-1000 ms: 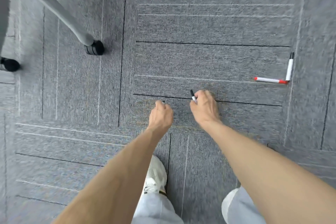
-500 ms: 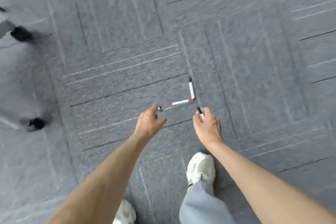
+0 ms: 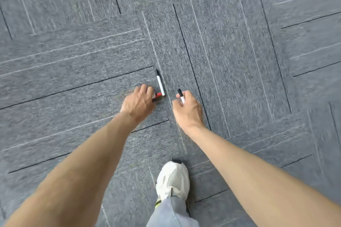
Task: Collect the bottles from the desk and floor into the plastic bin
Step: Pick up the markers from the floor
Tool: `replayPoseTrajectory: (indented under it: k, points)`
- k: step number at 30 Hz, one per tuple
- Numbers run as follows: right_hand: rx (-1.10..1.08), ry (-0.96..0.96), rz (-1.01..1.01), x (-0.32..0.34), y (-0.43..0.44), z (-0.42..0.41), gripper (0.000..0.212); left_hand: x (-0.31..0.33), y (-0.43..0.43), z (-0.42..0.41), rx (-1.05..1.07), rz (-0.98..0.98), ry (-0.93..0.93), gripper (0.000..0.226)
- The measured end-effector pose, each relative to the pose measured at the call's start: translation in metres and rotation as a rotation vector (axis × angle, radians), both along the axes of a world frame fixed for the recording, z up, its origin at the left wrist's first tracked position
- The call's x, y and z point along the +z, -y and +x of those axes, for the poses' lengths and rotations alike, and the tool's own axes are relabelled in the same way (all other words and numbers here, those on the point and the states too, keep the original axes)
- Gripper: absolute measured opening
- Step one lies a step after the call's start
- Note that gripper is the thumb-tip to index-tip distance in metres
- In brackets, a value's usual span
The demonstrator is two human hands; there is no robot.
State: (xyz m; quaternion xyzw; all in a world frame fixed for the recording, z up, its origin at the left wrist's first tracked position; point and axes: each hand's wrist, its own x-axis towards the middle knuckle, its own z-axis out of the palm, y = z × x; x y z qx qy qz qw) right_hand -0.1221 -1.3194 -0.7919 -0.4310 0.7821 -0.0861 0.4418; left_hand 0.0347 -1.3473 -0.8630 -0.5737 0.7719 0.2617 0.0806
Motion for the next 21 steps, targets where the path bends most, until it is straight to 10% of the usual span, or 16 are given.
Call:
replayPoseTrajectory:
  k: [15, 21]
  points:
    - [0.313, -0.327, 0.097, -0.049, 0.064, 0.057, 0.036, 0.048, -0.020, 0.057, 0.665, 0.510, -0.241, 0.024]
    - [0.091, -0.046, 0.274, 0.045, 0.015, 0.040, 0.028, 0.127, -0.021, 0.048, 0.776, 0.562, -0.293, 0.037]
